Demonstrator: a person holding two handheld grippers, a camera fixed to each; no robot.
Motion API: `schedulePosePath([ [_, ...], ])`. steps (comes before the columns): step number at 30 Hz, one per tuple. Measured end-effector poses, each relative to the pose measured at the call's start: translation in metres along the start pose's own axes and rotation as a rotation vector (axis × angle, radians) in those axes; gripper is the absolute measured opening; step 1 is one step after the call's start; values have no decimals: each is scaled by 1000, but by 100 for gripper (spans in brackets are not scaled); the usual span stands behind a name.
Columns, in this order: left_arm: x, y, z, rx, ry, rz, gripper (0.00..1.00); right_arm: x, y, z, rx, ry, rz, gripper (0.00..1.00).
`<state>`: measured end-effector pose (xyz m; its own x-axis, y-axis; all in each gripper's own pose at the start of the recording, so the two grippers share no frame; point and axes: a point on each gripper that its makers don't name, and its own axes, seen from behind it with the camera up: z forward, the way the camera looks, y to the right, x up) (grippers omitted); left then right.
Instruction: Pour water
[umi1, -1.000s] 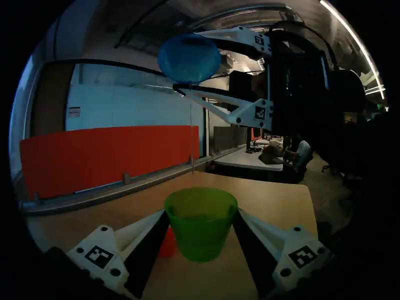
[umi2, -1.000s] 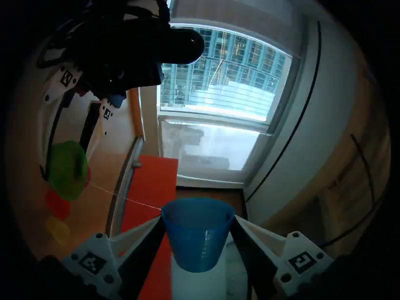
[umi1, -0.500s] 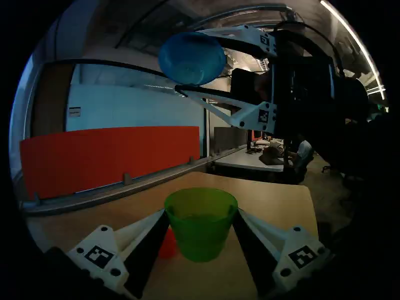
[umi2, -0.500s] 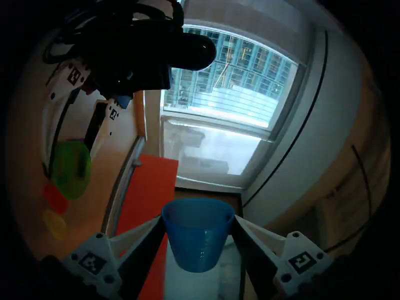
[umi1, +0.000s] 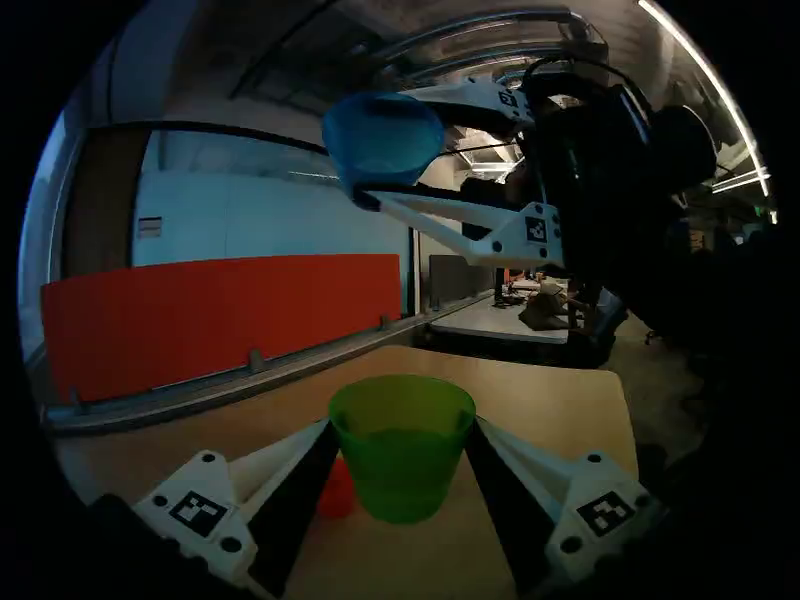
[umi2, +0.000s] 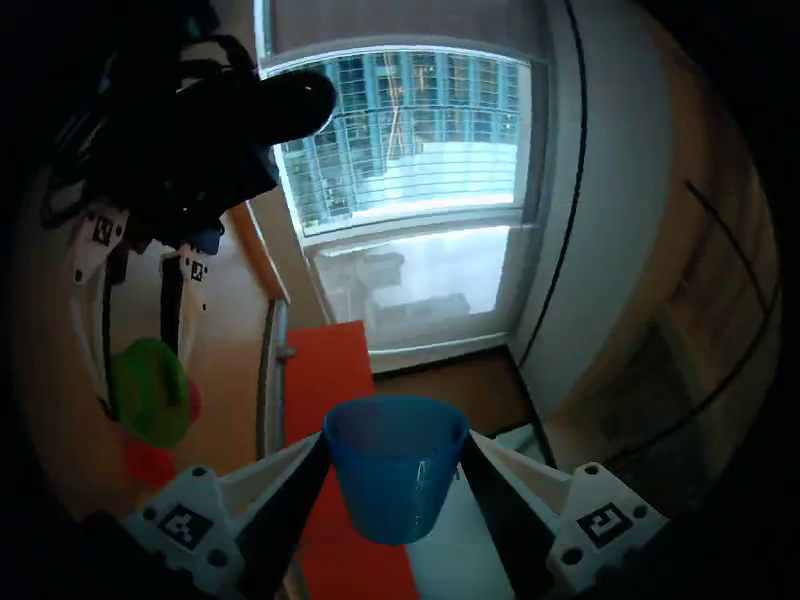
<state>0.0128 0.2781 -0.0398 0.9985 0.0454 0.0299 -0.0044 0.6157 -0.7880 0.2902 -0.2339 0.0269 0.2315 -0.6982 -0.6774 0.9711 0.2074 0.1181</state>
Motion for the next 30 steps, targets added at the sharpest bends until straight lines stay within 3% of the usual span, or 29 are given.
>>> schedulePosePath([
  [17, 5, -1, -4, 10, 7, 13, 85, 2, -17, -21, 41, 8, 540, 90],
  [30, 8, -4, -10, 22, 6, 26, 85, 2, -37, -34, 121, -27, 969, 90],
])
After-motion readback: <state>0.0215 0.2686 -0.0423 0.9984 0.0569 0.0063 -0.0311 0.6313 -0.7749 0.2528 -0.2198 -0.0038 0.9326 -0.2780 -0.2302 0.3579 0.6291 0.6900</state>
